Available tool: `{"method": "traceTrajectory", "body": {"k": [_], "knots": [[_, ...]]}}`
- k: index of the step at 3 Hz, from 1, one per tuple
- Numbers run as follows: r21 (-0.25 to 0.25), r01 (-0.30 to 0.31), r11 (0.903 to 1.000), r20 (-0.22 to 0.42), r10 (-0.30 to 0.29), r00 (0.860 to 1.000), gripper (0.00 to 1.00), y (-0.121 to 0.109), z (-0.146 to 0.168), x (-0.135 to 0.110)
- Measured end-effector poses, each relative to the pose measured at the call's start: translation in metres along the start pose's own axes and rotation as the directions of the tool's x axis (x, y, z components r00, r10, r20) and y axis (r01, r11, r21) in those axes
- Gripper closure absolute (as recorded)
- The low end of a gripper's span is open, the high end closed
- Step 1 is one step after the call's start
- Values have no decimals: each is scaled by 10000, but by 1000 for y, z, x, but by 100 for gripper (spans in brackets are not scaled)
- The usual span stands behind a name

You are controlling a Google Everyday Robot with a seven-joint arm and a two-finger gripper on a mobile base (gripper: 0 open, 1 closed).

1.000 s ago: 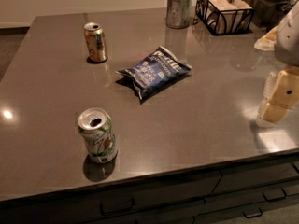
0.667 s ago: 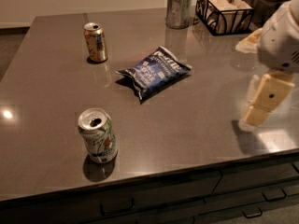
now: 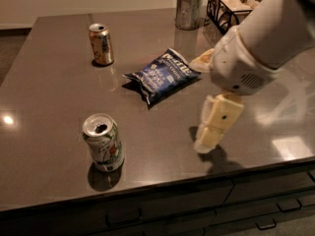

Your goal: Pick 7up can

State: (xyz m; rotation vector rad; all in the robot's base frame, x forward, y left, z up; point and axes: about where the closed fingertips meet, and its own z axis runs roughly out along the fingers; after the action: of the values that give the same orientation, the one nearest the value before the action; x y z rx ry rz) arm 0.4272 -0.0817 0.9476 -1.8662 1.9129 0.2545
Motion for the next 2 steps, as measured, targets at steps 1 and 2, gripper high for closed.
{"method": "traceTrajectory", "body": {"k": [1,2], "knots": [[-926,595,9939,1177,-484,9919,0,20,42,-54],[-1522,1041,9828,2060,-715,9759,0,35,72,-94]]}}
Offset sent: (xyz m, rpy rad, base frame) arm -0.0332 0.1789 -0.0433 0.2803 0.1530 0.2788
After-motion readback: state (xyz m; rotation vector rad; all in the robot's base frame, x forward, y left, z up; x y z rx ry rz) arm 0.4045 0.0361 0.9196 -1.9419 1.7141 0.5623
